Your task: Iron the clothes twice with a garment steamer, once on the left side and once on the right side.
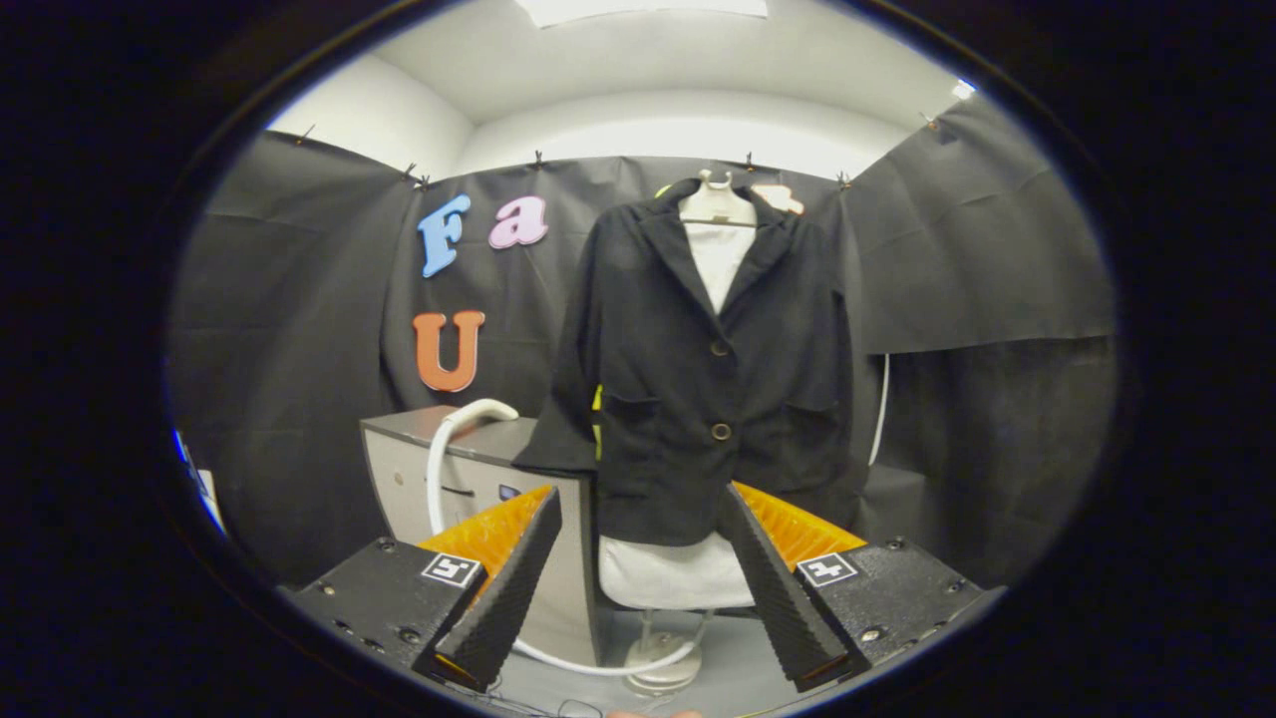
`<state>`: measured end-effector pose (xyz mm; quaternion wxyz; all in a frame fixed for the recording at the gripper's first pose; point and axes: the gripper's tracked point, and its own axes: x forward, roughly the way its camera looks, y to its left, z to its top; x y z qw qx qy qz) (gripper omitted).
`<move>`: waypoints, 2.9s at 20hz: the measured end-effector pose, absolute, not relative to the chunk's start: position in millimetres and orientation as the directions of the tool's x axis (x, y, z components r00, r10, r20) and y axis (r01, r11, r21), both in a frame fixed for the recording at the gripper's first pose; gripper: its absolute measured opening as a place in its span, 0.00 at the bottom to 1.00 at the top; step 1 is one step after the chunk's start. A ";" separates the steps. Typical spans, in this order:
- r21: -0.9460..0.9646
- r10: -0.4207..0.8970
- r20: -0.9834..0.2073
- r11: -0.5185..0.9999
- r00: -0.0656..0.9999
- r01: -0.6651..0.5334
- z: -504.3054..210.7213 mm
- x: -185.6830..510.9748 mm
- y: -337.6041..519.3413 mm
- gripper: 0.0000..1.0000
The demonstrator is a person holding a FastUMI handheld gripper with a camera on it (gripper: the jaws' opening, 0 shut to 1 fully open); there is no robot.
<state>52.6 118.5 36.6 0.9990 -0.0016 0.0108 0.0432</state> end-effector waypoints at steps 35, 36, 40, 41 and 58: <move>0.038 0.237 -0.642 0.960 0.729 -0.279 -37.0 455.7 485.7 0.59; 0.028 0.228 -0.644 0.961 0.730 -0.275 -37.8 458.0 486.4 0.50; 0.077 0.251 -0.654 0.961 0.714 -0.267 -33.0 448.3 493.3 0.39; 0.086 0.268 -0.642 0.956 0.718 -0.280 -26.2 443.2 495.4 0.37; 0.068 0.404 -0.207 0.915 0.891 -0.399 178.2 229.6 328.0 0.33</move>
